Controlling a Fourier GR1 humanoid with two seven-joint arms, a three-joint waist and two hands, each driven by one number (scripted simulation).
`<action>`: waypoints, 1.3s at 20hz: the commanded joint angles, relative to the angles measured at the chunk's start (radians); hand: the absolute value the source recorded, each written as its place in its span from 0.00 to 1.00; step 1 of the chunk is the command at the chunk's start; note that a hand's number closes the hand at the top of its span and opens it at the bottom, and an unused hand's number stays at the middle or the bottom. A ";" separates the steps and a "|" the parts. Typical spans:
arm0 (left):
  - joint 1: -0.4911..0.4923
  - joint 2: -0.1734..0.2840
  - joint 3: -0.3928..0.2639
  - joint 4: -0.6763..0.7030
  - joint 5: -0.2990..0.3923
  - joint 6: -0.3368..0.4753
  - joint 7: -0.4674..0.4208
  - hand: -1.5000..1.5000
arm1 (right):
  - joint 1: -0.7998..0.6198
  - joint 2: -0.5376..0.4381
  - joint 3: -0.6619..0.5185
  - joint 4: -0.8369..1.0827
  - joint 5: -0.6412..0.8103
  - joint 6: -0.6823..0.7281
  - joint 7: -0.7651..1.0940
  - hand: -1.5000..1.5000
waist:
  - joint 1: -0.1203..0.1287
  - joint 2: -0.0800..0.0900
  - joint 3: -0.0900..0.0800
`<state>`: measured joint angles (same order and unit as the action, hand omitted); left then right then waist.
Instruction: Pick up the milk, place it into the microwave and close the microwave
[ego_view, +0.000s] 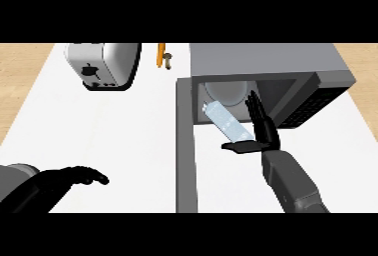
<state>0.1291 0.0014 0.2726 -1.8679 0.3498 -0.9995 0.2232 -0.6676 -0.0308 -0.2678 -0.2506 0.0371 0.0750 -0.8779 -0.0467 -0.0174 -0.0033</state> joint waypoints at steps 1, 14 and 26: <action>-0.019 -0.001 -0.006 0.032 -0.106 -0.016 -0.085 1.00 | 0.123 -0.024 0.026 -0.081 0.004 0.003 0.004 0.00 | -0.009 -0.003 -0.001; -0.161 -0.001 -0.229 0.176 -0.435 0.126 -0.208 1.00 | 0.581 -0.052 0.087 -0.421 -0.021 0.104 -0.086 0.00 | -0.047 0.002 -0.005; -0.175 -0.001 -0.653 0.384 -0.610 0.490 -0.478 1.00 | 1.007 -0.185 0.126 -0.995 -0.165 0.313 -0.021 0.00 | -0.021 0.011 -0.003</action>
<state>-0.0475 0.0012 -0.2412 -1.5535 -0.2011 -0.6135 -0.1792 0.2180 -0.1972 -0.1604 -1.0759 -0.0932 0.2957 -0.8782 -0.0733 -0.0088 -0.0068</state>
